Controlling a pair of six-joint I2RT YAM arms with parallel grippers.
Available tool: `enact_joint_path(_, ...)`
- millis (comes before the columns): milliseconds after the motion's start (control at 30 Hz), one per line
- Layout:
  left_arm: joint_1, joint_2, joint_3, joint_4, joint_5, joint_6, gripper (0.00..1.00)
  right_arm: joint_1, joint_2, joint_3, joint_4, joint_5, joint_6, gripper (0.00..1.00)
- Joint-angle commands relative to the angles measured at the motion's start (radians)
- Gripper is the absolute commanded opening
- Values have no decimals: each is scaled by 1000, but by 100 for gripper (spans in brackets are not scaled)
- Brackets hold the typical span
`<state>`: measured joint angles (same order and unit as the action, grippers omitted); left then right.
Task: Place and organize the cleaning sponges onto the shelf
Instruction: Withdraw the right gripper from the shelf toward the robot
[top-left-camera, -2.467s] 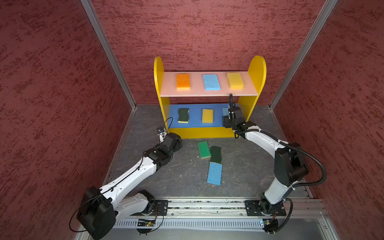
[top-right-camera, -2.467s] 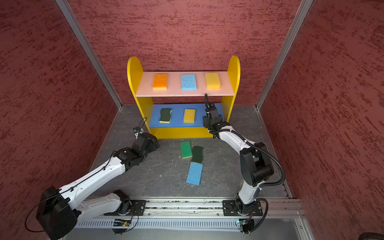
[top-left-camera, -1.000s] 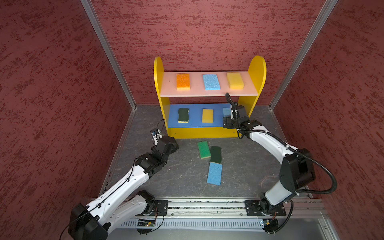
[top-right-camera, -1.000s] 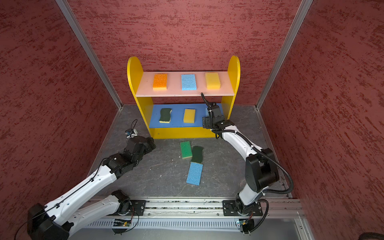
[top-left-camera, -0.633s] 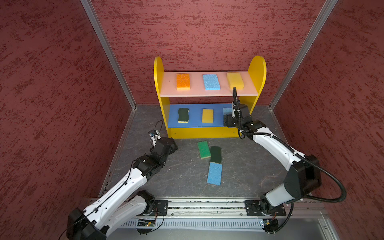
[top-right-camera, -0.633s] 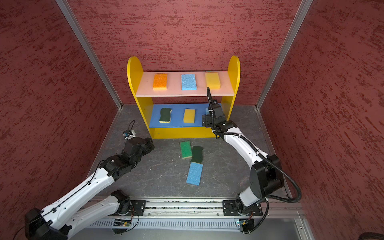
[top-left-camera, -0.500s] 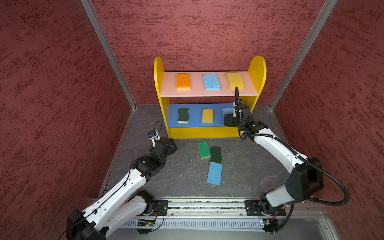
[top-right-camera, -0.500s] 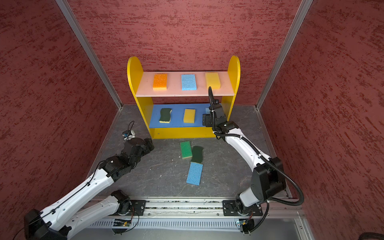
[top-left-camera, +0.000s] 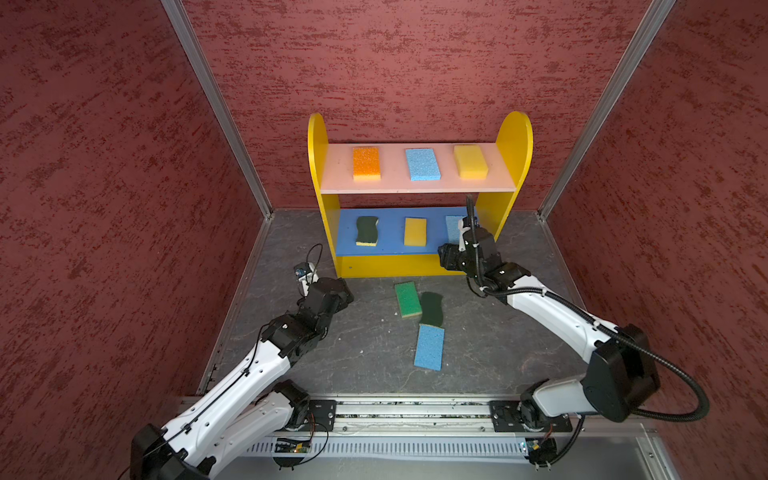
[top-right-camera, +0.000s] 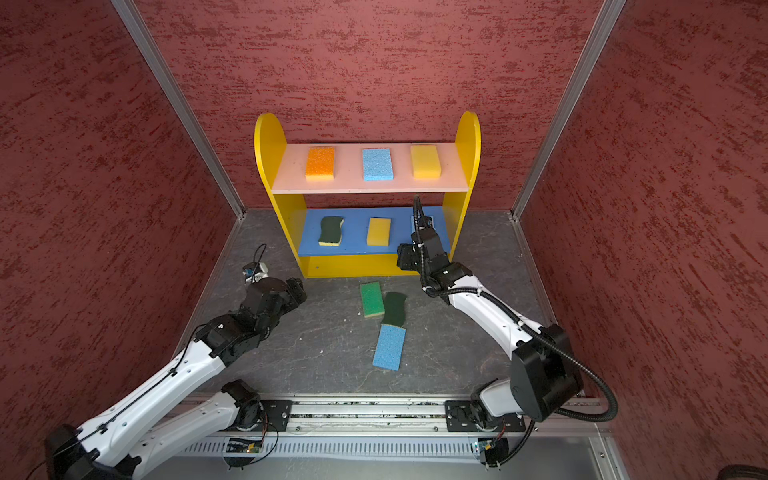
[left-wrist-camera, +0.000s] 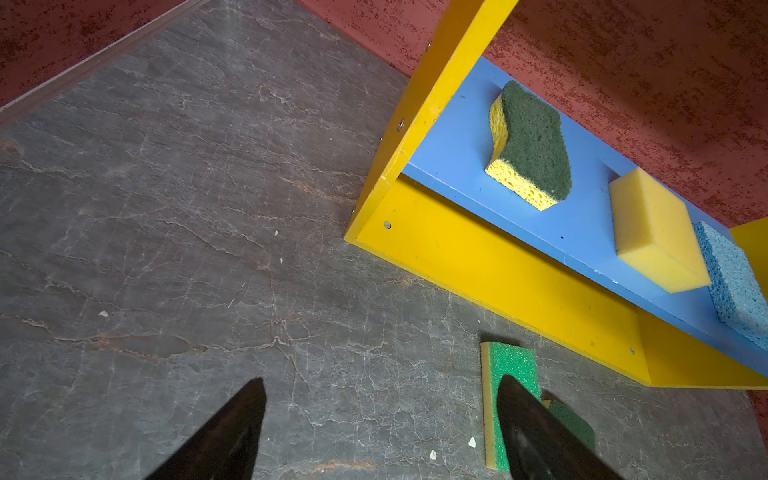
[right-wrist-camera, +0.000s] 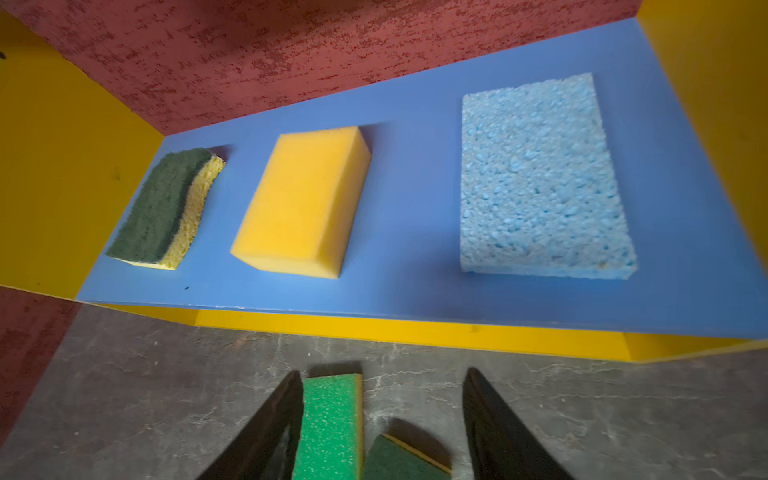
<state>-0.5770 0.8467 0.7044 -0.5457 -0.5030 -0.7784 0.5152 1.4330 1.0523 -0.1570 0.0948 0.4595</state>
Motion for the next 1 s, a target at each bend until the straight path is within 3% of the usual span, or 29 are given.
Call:
enact_joint_path(0, 4, -19, -11, -10, -12, 5, 87, 22, 3, -14, 138, -44, 74, 56)
enact_joint_path(333, 6, -64, -25, -29, -30, 18, 88, 45, 124, 39, 173, -50, 114, 44)
enact_joint_path(967, 17, -50, -11, -22, -28, 63, 88, 51, 211, 101, 177, -19, 102, 36)
